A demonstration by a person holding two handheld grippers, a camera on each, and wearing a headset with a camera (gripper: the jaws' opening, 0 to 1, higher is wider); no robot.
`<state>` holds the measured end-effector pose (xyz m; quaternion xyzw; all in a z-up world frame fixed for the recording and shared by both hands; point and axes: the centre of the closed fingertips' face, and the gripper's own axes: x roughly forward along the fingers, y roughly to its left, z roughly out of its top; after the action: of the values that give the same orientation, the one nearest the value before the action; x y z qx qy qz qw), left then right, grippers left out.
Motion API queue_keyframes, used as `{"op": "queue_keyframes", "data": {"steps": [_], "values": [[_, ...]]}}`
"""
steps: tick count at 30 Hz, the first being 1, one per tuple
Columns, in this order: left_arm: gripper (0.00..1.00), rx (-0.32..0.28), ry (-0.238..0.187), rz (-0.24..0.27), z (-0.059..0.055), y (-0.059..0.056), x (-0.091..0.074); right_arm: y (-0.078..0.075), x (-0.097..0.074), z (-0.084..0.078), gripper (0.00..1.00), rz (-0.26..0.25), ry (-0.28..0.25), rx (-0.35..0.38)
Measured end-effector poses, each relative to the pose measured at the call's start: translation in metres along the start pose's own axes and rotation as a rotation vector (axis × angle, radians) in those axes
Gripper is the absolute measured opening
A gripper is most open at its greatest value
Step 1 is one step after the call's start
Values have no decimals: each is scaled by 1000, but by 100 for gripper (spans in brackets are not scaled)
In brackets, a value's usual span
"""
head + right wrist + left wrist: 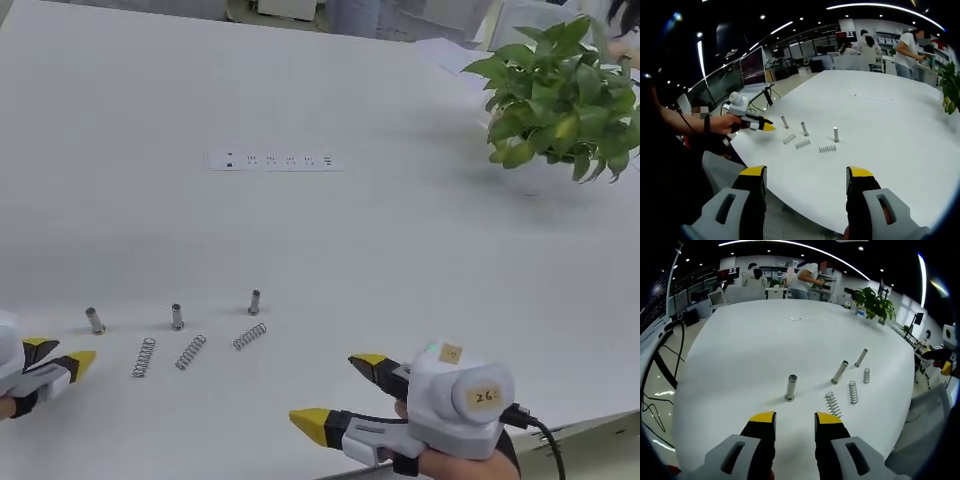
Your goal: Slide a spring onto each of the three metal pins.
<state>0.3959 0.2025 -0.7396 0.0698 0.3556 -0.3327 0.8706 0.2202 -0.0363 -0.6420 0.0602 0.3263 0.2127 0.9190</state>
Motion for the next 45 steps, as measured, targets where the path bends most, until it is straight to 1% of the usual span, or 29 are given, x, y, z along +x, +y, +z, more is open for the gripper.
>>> {"op": "queue_keyframes", "data": {"steps": [4,8,10,14,19,26,30,35,42,45], "values": [[27,-9,-8,0,-4,-3,-8,2,2,0,63,12,4,-7],[30,-29,-15,13,-10,-4,-15,3,3,0,63,22,9,-15],[32,-34,-10,12,-14,-5,-16,4,4,0,63,27,10,-16],[33,-40,-7,11,-20,-8,-21,5,7,0,63,40,16,-26],[36,-57,-15,5,-24,-14,-27,7,10,2,63,54,22,-40],[37,-74,-16,9,-29,-21,-29,7,9,4,63,63,24,-55],[37,-78,-17,5,-30,-28,-28,7,8,5,63,67,24,-58],[37,-77,-19,-5,-29,-33,-26,7,8,3,63,70,28,-59],[36,-68,-14,-21,-26,-41,-19,6,7,2,63,71,34,-62],[36,-61,-13,-32,-24,-46,-14,5,6,3,63,70,35,-61]]}}
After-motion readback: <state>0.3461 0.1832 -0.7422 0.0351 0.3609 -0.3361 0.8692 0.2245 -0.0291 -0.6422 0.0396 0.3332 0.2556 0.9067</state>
